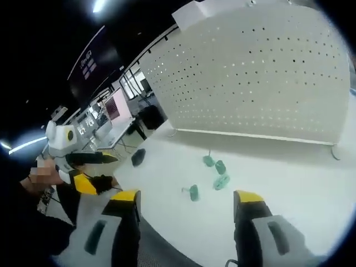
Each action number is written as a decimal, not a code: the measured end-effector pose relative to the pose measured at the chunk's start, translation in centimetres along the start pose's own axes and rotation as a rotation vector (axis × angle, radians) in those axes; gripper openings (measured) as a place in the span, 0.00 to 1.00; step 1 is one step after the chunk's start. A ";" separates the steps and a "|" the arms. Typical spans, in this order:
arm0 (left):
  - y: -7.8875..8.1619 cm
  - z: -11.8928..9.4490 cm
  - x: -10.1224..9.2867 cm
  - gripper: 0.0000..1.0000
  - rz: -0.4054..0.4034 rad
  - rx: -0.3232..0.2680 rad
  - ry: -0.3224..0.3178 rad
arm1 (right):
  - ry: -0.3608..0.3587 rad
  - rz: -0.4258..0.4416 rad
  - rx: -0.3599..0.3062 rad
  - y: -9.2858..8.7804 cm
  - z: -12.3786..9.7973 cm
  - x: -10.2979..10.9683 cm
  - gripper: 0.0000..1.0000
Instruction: Insert the hook assembly into the mounting plate slot until the hook locks in place.
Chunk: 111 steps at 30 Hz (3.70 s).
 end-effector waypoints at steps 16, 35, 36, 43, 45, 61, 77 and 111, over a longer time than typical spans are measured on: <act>-0.7 0.2 0.3 0.99 -0.025 0.012 0.002 | 0.036 -0.019 0.058 1.2 5.4 -0.2 0.47; -1.3 -0.3 1.3 1.00 -0.011 0.037 0.021 | -0.010 -0.124 0.144 1.8 11.9 -1.7 0.37; -1.3 -0.3 1.2 1.00 -0.009 0.038 0.021 | -0.014 -0.136 0.144 1.9 12.4 -1.7 0.37; -1.4 -0.1 0.8 1.00 0.017 0.055 0.006 | -0.038 -0.195 0.189 1.6 14.8 -2.5 0.34; -1.7 -0.1 0.8 1.00 0.028 0.069 0.005 | -0.045 -0.198 0.184 1.9 15.2 -2.9 0.32; -3.0 0.0 2.1 1.00 -0.020 0.098 0.032 | -0.125 -0.231 0.271 1.8 19.1 -6.5 0.26; -3.1 0.5 2.4 0.99 -0.037 0.111 0.039 | -0.184 -0.251 0.324 2.2 20.1 -8.3 0.08; -1.9 -0.3 1.7 0.99 -0.036 0.065 0.044 | -0.140 -0.157 0.214 3.8 16.8 -4.5 0.00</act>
Point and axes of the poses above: the point that each gripper's makers call its tool centre point, and the gripper's own axes: z roughly forward along the fingers, x roughly to its left, y roughly out of its top, the point moved 1 cm from there along -z, roughly backward along the fingers, and after that the axes turned 15 degrees about z, right-handed, at the moved point
